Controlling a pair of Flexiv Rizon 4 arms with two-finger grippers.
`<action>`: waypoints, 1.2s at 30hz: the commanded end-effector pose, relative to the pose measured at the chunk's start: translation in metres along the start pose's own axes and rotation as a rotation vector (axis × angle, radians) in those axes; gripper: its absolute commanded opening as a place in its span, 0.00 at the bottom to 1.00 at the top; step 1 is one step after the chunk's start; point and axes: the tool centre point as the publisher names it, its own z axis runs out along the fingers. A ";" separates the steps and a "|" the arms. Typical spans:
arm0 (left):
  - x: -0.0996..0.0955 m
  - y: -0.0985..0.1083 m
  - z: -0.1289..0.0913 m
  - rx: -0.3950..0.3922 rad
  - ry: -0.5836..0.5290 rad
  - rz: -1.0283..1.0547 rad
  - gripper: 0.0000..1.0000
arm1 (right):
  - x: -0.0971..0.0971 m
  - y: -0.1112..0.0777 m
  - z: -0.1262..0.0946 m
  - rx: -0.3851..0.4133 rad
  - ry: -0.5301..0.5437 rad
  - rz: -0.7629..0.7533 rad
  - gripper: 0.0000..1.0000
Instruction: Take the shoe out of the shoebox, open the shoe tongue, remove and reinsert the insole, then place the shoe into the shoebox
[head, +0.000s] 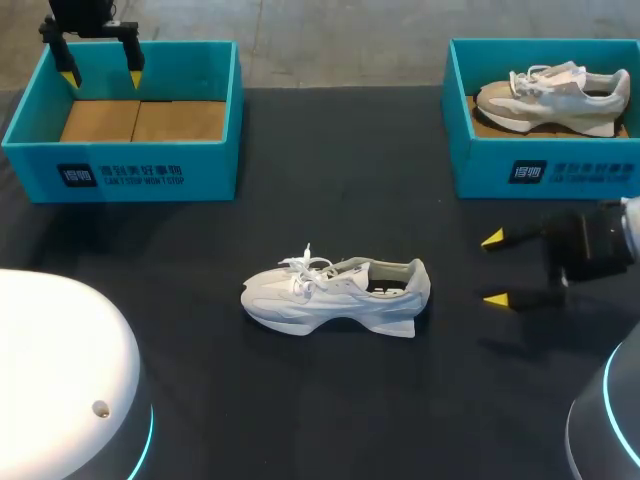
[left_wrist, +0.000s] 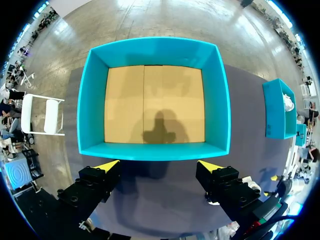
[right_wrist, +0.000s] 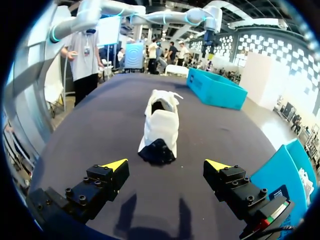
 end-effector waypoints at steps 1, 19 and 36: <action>0.000 0.000 0.000 -0.001 -0.001 0.000 1.00 | -0.004 0.002 0.026 0.003 -0.023 0.031 1.00; 0.000 0.000 0.000 -0.001 -0.001 0.000 1.00 | 0.011 0.013 0.072 -0.005 -0.030 0.116 1.00; 0.000 0.000 0.000 -0.001 -0.001 0.000 1.00 | 0.021 0.017 0.107 -0.041 -0.044 0.157 1.00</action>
